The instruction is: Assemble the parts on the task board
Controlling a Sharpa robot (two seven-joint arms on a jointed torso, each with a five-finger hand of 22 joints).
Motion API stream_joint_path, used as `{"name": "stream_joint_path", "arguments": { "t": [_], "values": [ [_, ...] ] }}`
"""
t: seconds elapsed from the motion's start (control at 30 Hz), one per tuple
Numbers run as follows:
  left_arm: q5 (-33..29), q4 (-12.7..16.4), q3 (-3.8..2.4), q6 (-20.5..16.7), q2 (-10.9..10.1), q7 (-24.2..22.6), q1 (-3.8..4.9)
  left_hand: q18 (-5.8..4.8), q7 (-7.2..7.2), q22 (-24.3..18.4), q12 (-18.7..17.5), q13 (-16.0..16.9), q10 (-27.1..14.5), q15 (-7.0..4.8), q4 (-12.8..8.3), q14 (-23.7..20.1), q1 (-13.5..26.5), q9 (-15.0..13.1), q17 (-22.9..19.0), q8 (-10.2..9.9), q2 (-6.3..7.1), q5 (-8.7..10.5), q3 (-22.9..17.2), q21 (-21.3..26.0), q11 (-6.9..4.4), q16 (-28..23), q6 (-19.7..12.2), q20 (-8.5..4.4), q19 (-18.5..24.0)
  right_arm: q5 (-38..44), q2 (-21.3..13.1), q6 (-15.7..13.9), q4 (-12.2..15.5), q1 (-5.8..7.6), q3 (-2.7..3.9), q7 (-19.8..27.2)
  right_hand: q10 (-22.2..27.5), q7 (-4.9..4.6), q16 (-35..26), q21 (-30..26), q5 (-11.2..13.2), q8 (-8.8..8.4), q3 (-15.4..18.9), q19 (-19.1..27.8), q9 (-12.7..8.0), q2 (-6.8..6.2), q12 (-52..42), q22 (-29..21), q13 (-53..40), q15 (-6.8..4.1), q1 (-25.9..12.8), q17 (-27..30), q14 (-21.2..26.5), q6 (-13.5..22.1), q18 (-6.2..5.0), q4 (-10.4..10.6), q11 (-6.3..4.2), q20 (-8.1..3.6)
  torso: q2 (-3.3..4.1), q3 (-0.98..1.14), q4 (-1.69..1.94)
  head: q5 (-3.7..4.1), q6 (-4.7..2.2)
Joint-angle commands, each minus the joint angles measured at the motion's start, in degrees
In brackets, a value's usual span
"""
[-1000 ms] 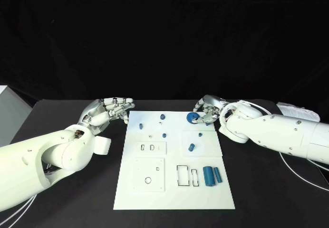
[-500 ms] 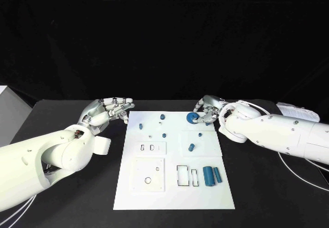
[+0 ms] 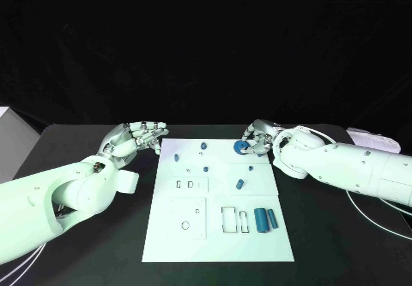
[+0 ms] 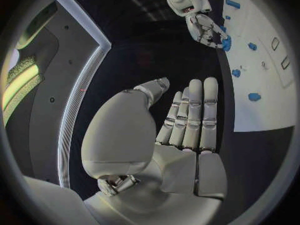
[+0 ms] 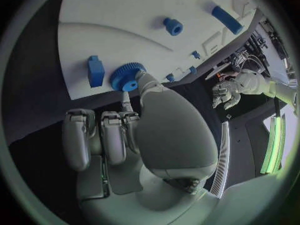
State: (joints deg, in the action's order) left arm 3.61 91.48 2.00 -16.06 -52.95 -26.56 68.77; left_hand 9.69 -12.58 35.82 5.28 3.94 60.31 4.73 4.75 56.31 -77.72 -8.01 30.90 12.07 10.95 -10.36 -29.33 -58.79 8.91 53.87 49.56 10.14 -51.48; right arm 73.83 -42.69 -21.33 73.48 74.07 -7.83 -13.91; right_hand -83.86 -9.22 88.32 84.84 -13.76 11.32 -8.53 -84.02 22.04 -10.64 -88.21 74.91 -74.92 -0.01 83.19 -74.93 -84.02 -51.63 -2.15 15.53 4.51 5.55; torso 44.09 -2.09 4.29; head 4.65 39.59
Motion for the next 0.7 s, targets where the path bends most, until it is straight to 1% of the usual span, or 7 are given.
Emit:
{"name": "stream_joint_path", "arguments": {
  "t": [0.03,0.33,0.37,0.4,0.43,0.5,0.7],
  "values": [
    [0.1,0.1,-0.05,1.0,0.1,-0.4,0.05,0.88,-0.10,0.1,-0.2,0.0,0.0,0.01,-0.1,-0.5,0.1,-0.1,0.1,0.3,-0.09,0.36,-0.3,-0.4,0.05,0.4,-0.4,0.03,0.3,1.0,0.1,1.5,0.0,-0.09,-0.05,-0.1,-4.3,0.14,0.2,0.3,-0.3,0.38,-0.5,-3.0,0.1,0.13,-0.2,9.3,-13.2,0.12,0.7,-9.5,-4.8,-0.6,0.65,0.0,-0.16,0.49,-0.01,-0.01,-0.02,-0.02,0.04],
    [0.1,0.1,-0.05,1.0,0.0,-0.3,0.05,0.88,-0.10,0.1,-0.2,0.0,0.0,0.01,-0.1,-0.5,0.1,-0.1,0.1,0.3,-0.09,0.36,-0.3,-0.4,0.05,0.4,-0.4,0.03,0.3,2.3,0.2,2.2,0.2,-0.17,-0.12,-0.4,-4.5,0.55,0.2,0.7,-0.5,0.86,-1.5,-3.2,0.1,0.14,-0.4,9.8,-13.4,-0.17,1.2,-9.5,-4.8,-1.9,0.76,0.2,-0.52,0.27,-0.02,0.01,0.00,0.02,0.08],
    [0.1,0.1,-0.05,1.0,0.0,-0.3,0.05,0.88,-0.10,0.1,-0.2,0.0,0.0,0.01,-0.1,-0.5,0.1,-0.1,0.1,0.3,-0.09,0.36,-0.3,-0.4,0.05,0.4,-0.4,0.03,0.3,2.7,0.2,2.1,0.2,-0.18,-0.12,-0.5,-4.5,0.68,0.2,0.7,-0.3,0.96,-2.1,-3.3,0.0,0.23,-0.4,9.9,-13.4,-0.29,1.6,-9.5,-4.8,-2.3,0.77,0.1,-0.64,0.17,-0.02,0.01,0.00,0.03,0.05],
    [0.1,0.1,-0.05,0.9,0.0,-0.3,0.05,0.88,-0.10,0.1,-0.2,0.0,0.0,0.01,-0.1,-0.5,0.1,-0.1,0.1,0.3,-0.09,0.36,-0.3,-0.4,0.05,0.4,-0.4,0.03,0.3,3.0,0.2,1.9,0.3,-0.19,-0.13,-0.5,-4.5,0.78,0.2,0.8,0.4,1.01,-2.8,-3.3,-0.1,0.28,-0.4,10.0,-13.4,-0.40,2.0,-9.6,-4.8,-2.6,0.79,0.1,-0.75,0.08,-0.02,0.01,0.01,0.03,0.05],
    [0.1,0.1,-0.05,0.9,0.0,-0.3,0.05,0.88,-0.10,0.1,-0.2,0.0,0.0,0.01,-0.1,-0.5,0.1,-0.1,0.1,0.3,-0.09,0.36,-0.3,-0.4,0.05,0.4,-0.4,0.03,0.3,3.3,0.2,1.7,0.3,-0.20,-0.14,-0.5,-4.6,0.84,0.2,0.9,0.8,1.03,-3.3,-3.3,-0.1,0.30,-0.4,10.1,-13.5,-0.44,2.1,-9.6,-4.8,-2.8,0.81,0.1,-0.81,0.00,-0.03,0.01,0.00,0.01,0.04],
    [0.1,0.1,-0.05,0.9,0.0,-0.3,0.05,0.88,-0.10,0.1,-0.2,0.0,0.0,0.01,-0.1,-0.5,0.1,-0.1,0.1,0.3,-0.09,0.36,-0.3,-0.4,0.05,0.4,-0.4,0.03,0.3,4.2,0.2,0.9,0.5,-0.23,-0.15,-0.6,-4.8,1.00,0.2,1.1,0.7,1.10,-4.7,-3.5,-0.3,0.31,-0.5,10.4,-13.6,-0.58,2.6,-9.6,-4.8,-3.3,0.89,0.1,-0.97,-0.13,-0.03,0.02,0.01,0.01,0.02],
    [0.1,0.1,-0.05,0.9,0.0,-0.3,0.05,0.89,-0.10,0.2,-0.2,0.0,0.0,0.01,-0.1,-0.5,0.2,-0.1,0.0,0.4,-0.13,0.36,-0.4,-0.6,0.05,0.5,-0.4,0.04,0.5,7.2,0.1,-3.3,1.7,-0.36,-0.16,-0.7,-5.2,1.34,0.2,2.0,-1.8,1.26,-7.6,-4.0,-0.6,-0.54,-0.9,11.4,-14.1,-0.89,2.2,-9.7,-4.8,-4.5,1.14,0.3,-1.34,-0.44,-0.04,0.04,0.02,-0.01,-0.10]
  ]
}}
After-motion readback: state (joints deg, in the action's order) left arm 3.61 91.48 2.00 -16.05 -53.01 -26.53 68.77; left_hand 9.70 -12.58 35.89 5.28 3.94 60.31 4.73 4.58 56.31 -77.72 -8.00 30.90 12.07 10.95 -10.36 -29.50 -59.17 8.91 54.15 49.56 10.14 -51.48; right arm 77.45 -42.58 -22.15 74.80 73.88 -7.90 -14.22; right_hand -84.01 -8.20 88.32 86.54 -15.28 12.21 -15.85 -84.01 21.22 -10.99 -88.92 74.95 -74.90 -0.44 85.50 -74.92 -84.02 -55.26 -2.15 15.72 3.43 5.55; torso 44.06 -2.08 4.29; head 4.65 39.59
